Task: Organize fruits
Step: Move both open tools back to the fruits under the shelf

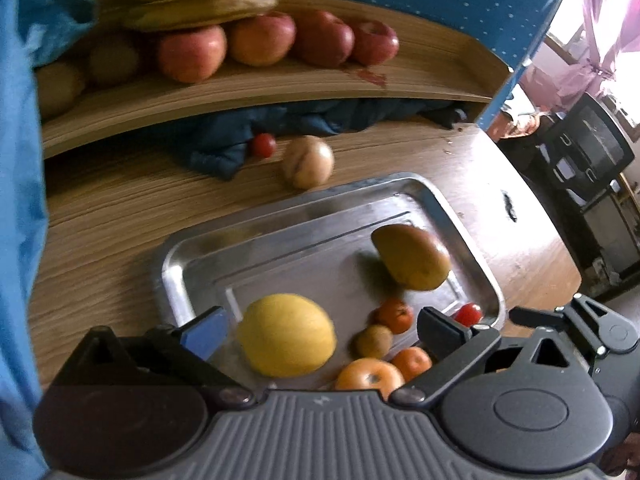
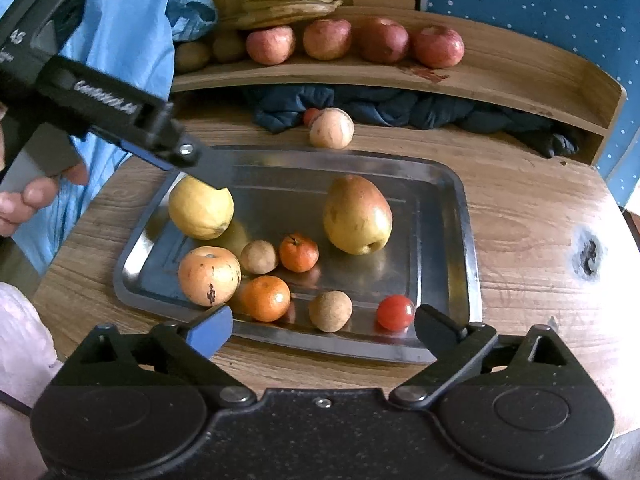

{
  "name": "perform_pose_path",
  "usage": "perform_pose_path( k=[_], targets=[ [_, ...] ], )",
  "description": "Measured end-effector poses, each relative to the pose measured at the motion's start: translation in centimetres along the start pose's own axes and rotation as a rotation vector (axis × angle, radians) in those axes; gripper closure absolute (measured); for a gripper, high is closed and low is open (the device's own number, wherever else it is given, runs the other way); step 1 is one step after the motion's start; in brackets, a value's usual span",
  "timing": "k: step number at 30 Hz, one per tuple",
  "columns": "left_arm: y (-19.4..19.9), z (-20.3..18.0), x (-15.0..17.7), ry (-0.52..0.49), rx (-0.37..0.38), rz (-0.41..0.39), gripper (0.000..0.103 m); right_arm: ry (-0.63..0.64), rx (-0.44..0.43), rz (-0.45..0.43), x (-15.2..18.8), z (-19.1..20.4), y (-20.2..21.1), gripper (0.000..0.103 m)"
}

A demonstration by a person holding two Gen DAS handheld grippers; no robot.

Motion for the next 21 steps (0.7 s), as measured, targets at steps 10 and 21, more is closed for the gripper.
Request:
perform_pose_path(
  k=[10, 21],
  targets=[
    [1.5, 2.8, 0.8, 0.028, -0.022, 0.014, 0.000, 0.058, -0.027, 0.010, -1.2, 0.3, -0.5, 0.004],
    [1.5, 4.8, 1.5, 0.073, -0.048, 0.063, 0.000, 0.113, -0.058, 0.010, -2.3, 0.6, -1.1, 0.001]
  ],
)
Point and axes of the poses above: each gripper's, at about its wrist camera, not at the fingertips, and y roughly against the way its jaws point, z to its left, x to its underside, the point moved 5 cm from there along -y, roughly the way its jaws point, and after that the axes turned 15 degrees about y, right-handed, at the moved point
